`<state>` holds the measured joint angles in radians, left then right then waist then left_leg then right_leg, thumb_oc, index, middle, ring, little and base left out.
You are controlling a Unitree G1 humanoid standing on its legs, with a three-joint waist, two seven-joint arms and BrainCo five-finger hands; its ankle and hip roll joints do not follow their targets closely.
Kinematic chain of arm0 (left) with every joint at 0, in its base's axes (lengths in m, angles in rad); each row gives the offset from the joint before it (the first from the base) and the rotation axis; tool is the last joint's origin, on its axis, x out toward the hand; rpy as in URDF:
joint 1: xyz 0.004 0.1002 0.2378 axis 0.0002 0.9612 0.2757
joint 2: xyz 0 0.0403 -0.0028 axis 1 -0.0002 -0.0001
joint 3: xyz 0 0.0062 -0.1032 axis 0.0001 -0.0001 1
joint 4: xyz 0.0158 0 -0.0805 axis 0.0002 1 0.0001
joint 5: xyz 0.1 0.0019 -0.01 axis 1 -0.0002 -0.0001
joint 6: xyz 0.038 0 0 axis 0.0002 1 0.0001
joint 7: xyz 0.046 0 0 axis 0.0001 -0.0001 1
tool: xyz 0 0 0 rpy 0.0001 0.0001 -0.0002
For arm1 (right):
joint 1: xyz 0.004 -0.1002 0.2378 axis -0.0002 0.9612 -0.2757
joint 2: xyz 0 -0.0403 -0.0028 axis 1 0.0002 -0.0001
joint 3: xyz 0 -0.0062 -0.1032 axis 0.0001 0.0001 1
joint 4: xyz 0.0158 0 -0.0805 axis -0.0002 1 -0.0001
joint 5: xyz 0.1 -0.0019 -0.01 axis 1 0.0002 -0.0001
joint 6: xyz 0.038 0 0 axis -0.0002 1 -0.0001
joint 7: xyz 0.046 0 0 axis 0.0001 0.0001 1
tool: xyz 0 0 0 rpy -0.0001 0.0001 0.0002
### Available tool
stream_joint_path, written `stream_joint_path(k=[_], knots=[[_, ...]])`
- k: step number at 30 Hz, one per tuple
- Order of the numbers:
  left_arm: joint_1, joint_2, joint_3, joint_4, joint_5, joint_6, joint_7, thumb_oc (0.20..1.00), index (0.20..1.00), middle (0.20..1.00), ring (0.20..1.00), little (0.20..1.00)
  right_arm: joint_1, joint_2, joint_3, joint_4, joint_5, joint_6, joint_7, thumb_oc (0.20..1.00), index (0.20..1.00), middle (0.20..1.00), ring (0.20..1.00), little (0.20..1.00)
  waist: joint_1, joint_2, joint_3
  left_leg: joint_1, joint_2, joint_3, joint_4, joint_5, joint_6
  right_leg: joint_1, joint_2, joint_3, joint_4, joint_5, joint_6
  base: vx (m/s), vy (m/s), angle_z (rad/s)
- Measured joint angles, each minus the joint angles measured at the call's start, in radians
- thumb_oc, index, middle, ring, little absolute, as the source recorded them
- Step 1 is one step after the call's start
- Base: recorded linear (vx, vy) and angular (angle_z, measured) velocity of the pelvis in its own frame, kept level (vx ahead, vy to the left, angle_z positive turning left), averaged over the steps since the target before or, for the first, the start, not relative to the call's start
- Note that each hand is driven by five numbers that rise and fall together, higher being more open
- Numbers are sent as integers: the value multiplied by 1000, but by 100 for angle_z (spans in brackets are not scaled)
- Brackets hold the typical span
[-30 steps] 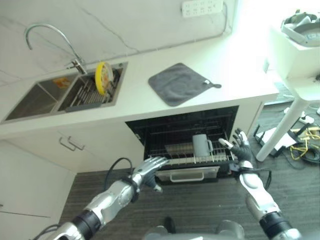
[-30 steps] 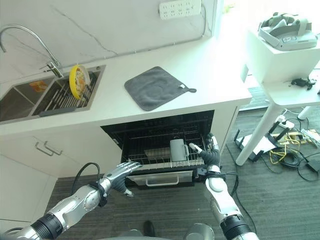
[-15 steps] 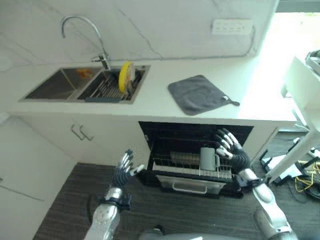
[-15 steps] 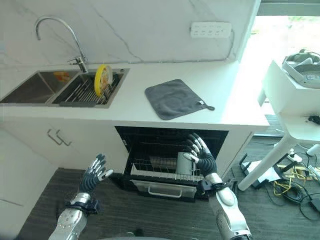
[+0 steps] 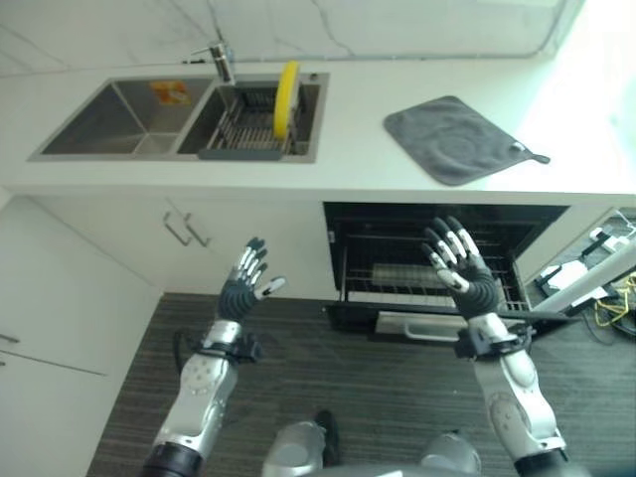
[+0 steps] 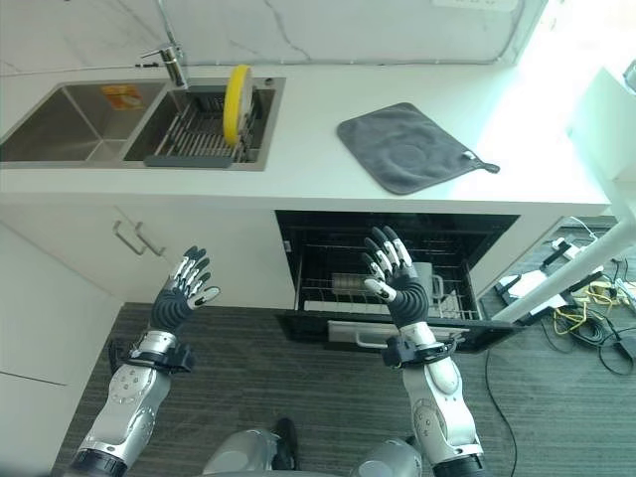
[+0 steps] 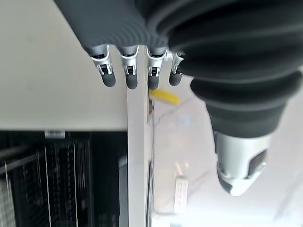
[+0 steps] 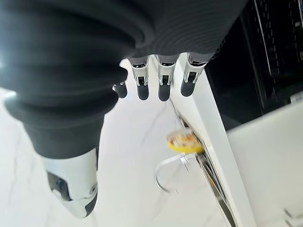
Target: Place the dishes in the dishwasher.
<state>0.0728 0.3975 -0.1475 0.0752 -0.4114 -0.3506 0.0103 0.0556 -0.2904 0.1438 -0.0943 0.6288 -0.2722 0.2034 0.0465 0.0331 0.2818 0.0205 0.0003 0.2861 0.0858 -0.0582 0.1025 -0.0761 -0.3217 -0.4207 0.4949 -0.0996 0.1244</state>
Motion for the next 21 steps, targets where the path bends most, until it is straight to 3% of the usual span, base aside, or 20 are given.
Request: stream_joint_path(k=[1, 2, 7, 9, 11, 14, 15, 17, 18, 21], knots=[[17, 4, 13, -25, 0, -1, -2, 1000, 1000, 1000, 1000, 1000, 0, -13, 0, -5, -1, 0, 0, 1000, 1000, 1000, 1000, 1000, 3, -2, -1, 15, -13, -2, -31, 14, -25, -1, 64, 6, 14, -50, 6, 68, 4, 23], [39, 4, 29, -47, 0, -2, -3, 1000, 1000, 1000, 1000, 1000, 4, -17, -4, -16, -1, 0, -1, 1000, 1000, 1000, 1000, 1000, 6, -8, -2, 18, -27, -1, -36, 14, -27, -3, 107, 19, 7, -83, -12, 86, -27, 13], [92, 7, 35, -103, 10, -4, -1, 1000, 1000, 1000, 1000, 1000, 43, -41, -14, -32, 2, -6, 12, 1000, 1000, 1000, 1000, 1000, 4, -18, -7, 18, -69, -4, -39, 13, -26, 26, 200, 83, -90, -144, -98, 105, -103, 7], [88, 6, 36, -102, 30, -5, 4, 1000, 1000, 1000, 1000, 1000, 30, -46, -15, -29, 3, -5, 22, 1000, 1000, 1000, 1000, 1000, 3, -12, -7, 13, -72, -3, -32, 13, -25, 54, 221, 82, -171, -150, -118, 66, -82, -5], [89, 7, 34, -105, 39, -20, 6, 1000, 1000, 1000, 1000, 1000, 21, -58, -15, -27, 2, -7, 27, 1000, 1000, 1000, 1000, 1000, 8, -15, -11, -12, -63, -4, 32, 6, -44, 58, 221, 84, -175, -156, -135, 57, -50, -3], [83, 3, 27, -85, 43, -25, 3, 1000, 1000, 1000, 1000, 1000, -10, -58, -10, 16, 3, -10, 21, 1000, 1000, 1000, 1000, 1000, 23, -43, -12, -144, -57, -5, 282, 38, -90, 58, 172, 103, -178, -154, -172, 115, 87, -13], [88, 0, 26, -74, 44, -26, -1, 1000, 1000, 1000, 1000, 1000, -20, -58, -6, 30, 1, -10, 18, 1000, 1000, 1000, 1000, 1000, 30, -37, -16, -177, -35, -10, 332, 14, -92, 71, 172, 109, -204, -131, -166, 123, 141, -32], [88, 1, 29, -73, 44, -33, -3, 1000, 1000, 1000, 1000, 1000, -17, -59, -2, 30, 0, -22, 18, 1000, 1000, 1000, 1000, 1000, 22, -23, -24, -171, 18, -34, 270, 3, -90, 96, 181, 103, -228, -122, -174, 167, 210, -10], [85, -1, 28, -73, 44, -39, -3, 1000, 1000, 1000, 1000, 1000, -17, -63, -2, 29, -8, -28, 16, 1000, 1000, 1000, 1000, 1000, 12, -13, -33, -174, 54, -66, 223, 7, -97, 106, 182, 113, -229, -127, -149, 197, 267, -10], [67, -8, 28, -72, 44, -39, -5, 1000, 1000, 1000, 1000, 1000, -13, -90, 4, 29, -24, -28, -3, 1000, 1000, 1000, 1000, 1000, 6, 19, -41, -158, 150, -121, 45, 47, -155, 108, 187, 140, -232, -116, -132, 192, 281, -27]])
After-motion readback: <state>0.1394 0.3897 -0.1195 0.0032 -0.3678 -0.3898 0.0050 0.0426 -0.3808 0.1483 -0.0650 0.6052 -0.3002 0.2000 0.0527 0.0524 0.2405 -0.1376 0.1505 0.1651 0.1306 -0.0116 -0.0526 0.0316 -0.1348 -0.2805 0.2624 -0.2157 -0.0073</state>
